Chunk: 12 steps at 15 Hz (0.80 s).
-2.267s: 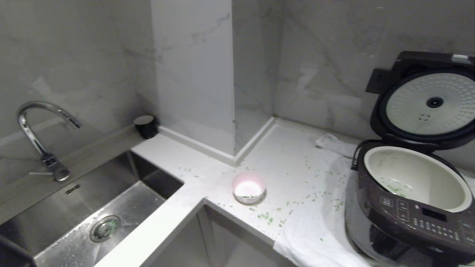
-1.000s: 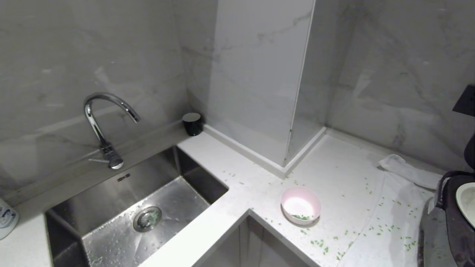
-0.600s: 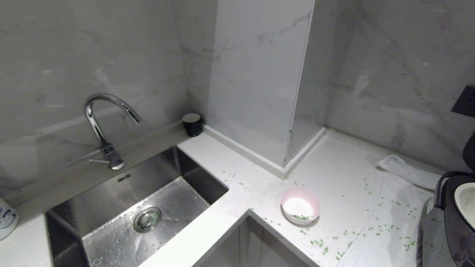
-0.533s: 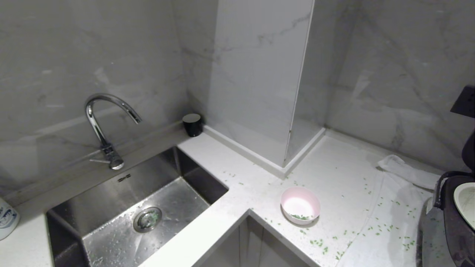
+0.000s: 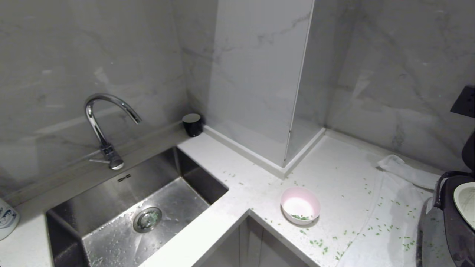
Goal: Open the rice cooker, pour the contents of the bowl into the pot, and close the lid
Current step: Turn on the tap
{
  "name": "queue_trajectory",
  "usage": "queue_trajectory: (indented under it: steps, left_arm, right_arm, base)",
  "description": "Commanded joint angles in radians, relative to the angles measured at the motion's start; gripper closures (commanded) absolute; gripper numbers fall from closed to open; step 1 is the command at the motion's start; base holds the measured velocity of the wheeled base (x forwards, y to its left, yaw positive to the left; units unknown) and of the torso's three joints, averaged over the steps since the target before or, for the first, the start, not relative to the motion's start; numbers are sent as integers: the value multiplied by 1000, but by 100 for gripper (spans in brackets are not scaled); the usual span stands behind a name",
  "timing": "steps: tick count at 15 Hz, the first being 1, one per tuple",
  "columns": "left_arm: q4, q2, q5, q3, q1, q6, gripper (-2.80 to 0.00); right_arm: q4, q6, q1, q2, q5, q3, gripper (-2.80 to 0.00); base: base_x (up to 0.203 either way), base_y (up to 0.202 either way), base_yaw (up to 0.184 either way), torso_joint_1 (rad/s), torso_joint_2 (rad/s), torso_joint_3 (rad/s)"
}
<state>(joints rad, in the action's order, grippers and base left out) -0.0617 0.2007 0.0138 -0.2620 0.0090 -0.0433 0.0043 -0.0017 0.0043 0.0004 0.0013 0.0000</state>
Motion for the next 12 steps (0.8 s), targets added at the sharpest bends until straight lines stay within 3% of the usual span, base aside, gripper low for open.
queue_trajectory:
  steps: [1,4,6,8,12]
  left_arm:
    - [106,218,0,-44,4,-3,0]
    - [170,454,2,-119,6,-22,0]
    - [181,624,7,-171,5,-72,0]
    - [185,810,37,-221,5,-153,0]
    - [190,1178,180,-337,-3,-347,0]
  right_arm:
    - [0,0,0,-1,0,2,0]
    - [0,0,0,0,-1,3,0]
    - [0,0,0,-2,0,3,0]
    - [0,0,0,-2,0,2,0]
    - [0,0,0,-1,0,2,0]
  base:
    - [0,0,0,0,0,0]
    - [0,0,0,0,0,0]
    - [0,0,0,0,0,0]
    - [0,0,0,0,0,0]
    - [0,0,0,0,0,0]
